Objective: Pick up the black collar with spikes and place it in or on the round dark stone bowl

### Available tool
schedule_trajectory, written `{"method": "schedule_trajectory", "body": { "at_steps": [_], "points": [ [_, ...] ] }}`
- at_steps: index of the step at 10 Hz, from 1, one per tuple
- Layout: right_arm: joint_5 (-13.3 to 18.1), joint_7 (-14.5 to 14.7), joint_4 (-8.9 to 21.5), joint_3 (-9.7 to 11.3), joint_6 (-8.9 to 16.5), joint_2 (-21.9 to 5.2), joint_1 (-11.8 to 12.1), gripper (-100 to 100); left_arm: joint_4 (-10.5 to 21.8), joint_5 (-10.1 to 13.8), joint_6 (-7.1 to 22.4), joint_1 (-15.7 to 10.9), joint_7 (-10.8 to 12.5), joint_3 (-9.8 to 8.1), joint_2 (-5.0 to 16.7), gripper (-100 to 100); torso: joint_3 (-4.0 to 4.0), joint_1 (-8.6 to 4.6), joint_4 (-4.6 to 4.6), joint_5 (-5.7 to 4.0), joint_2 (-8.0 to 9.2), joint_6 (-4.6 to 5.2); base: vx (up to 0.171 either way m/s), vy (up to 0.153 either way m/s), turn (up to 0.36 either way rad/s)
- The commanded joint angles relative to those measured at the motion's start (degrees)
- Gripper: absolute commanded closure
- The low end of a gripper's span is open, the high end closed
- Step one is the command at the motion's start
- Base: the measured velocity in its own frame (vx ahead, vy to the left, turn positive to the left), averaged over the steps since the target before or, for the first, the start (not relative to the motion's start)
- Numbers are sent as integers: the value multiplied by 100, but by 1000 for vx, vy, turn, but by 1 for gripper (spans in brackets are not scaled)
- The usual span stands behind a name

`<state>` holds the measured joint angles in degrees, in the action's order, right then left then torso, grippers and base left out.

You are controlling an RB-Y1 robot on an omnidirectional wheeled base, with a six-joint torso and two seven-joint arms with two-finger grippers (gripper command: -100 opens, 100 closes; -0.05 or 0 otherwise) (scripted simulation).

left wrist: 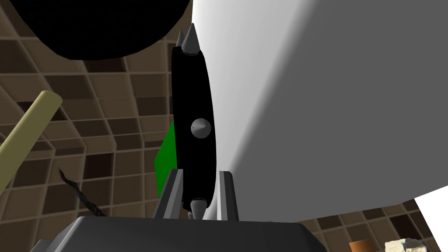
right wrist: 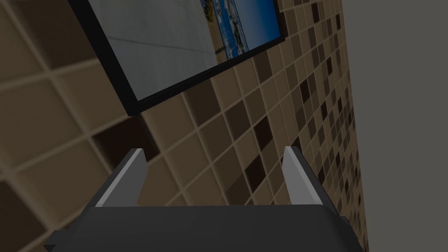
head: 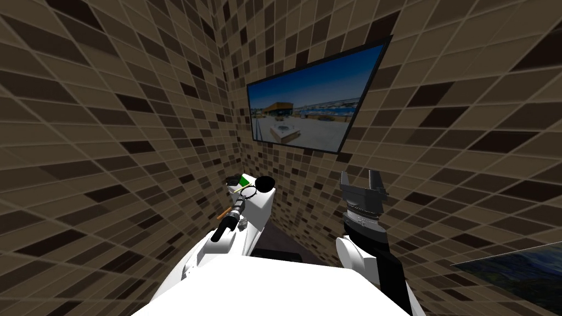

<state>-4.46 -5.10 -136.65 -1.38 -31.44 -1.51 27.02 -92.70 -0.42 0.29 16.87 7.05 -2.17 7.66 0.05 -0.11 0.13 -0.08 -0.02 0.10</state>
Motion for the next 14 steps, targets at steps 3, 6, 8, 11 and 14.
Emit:
{"method": "schedule_trajectory", "body": {
  "at_steps": [3, 6, 8, 11, 14],
  "points": [
    [0, 0, 0, -1, 0, -1, 0, 0, -167, -115, 20, 96, -98, 203, -185, 100, 5, 21, 1, 4, 9, -4, -11, 46, 138],
    [0, 0, 0, 0, 0, 0, -1, 0, -40, -105, 180, -208, -236, 184, -117, 100, 10, 2, 4, -2, 18, 0, -54, 10, 13],
    [0, 0, 0, 0, 0, 0, -1, 0, 87, -84, 345, -518, -358, 155, -44, 100, 26, 6, 10, -3, 45, 0, -138, 25, 17],
    [0, 0, 1, 0, 0, 0, -2, 0, 250, -52, 551, -903, -506, 119, 44, 100, 35, -6, 13, -9, 61, -2, -124, 9, 19],
    [0, 0, 0, 0, 0, 0, -1, 0, 555, 21, 917, -1475, -756, 54, 195, 100, 24, -6, 9, -10, 42, 1, -111, 14, 22]
  ]
}}
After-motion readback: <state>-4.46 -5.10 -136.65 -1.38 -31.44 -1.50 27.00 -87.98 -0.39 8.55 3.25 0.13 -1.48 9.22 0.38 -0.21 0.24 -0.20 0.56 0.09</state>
